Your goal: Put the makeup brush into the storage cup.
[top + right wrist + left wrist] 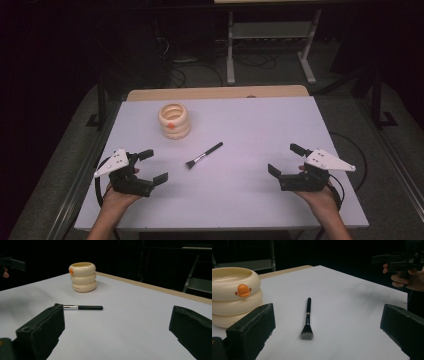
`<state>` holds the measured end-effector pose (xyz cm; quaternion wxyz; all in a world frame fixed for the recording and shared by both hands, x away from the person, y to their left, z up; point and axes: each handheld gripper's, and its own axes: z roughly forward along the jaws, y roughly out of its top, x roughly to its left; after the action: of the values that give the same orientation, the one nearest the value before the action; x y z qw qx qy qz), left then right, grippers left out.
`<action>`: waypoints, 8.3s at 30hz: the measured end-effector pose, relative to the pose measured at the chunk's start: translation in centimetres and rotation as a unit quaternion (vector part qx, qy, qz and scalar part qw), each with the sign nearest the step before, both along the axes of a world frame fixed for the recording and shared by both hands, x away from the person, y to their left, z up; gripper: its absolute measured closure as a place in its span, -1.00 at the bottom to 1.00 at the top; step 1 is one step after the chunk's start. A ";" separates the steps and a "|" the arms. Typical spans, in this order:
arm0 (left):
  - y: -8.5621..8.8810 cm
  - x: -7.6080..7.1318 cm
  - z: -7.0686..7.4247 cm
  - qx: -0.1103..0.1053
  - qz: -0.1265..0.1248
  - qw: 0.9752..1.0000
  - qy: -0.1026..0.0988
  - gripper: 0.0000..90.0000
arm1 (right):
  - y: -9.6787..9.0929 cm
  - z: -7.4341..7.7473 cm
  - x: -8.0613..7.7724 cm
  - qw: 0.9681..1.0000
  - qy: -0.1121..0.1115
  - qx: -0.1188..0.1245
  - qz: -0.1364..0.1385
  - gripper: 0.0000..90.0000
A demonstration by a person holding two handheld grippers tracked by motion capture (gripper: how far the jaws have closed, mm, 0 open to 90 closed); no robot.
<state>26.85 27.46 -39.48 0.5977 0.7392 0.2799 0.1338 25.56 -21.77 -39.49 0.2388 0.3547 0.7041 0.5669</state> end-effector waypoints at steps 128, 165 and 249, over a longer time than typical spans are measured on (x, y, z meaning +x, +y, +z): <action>-7.8 10.1 3.4 -0.032 -0.073 0.996 -0.039 -1.00 | 0.7 -0.7 0.3 1.000 -0.011 0.012 0.010 -1.00; -10.6 13.1 2.3 -0.004 -0.083 0.996 -0.036 -1.00 | 0.9 -1.3 0.5 1.000 0.000 0.016 0.016 -1.00; -13.6 16.1 0.2 0.273 -0.097 0.940 0.178 -0.85 | 0.6 -1.4 0.5 1.000 -0.003 0.007 0.011 -1.00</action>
<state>42.93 13.82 -39.32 0.3236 0.9093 0.2613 0.0128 26.10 -21.16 -40.85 0.2320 0.3474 0.7031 0.5754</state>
